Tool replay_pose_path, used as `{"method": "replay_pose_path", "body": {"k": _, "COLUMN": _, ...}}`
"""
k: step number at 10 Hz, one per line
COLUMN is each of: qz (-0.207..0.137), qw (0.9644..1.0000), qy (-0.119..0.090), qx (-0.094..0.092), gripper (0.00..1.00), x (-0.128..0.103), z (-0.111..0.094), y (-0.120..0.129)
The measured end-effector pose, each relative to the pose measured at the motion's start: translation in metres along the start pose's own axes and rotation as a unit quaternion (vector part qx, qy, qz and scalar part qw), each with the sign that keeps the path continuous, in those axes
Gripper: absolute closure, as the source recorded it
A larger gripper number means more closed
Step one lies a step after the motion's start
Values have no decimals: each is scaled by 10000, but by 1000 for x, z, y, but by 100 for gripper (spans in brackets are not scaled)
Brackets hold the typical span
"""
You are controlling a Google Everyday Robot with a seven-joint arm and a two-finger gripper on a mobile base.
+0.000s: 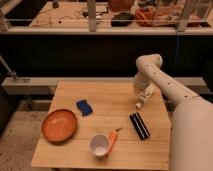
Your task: Place the bottle in the ceramic bowl
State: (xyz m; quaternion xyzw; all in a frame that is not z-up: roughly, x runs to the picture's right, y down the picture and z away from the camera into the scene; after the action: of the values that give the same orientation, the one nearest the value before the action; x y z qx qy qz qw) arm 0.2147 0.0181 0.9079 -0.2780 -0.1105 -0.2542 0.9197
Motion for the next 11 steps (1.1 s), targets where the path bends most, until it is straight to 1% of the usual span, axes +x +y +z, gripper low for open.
{"method": "replay_pose_path", "body": {"k": 2, "qz": -5, "qw": 10000, "qy": 19, "qx": 12, "gripper": 57, "x": 3, "z": -1, "y": 0}}
{"method": "replay_pose_path", "body": {"k": 3, "qz": -7, "qw": 10000, "qy": 29, "qx": 15, "gripper": 53, "x": 5, "z": -2, "y": 1}}
{"method": "replay_pose_path", "body": {"k": 6, "qz": -14, "qw": 10000, "qy": 51, "qx": 14, "gripper": 52, "x": 7, "z": -1, "y": 2}}
{"method": "replay_pose_path", "body": {"k": 10, "qz": 12, "qw": 10000, "qy": 68, "qx": 18, "gripper": 30, "x": 13, "z": 0, "y": 7}}
{"method": "replay_pose_path", "body": {"k": 11, "qz": 9, "qw": 10000, "qy": 66, "qx": 18, "gripper": 28, "x": 13, "z": 2, "y": 7}}
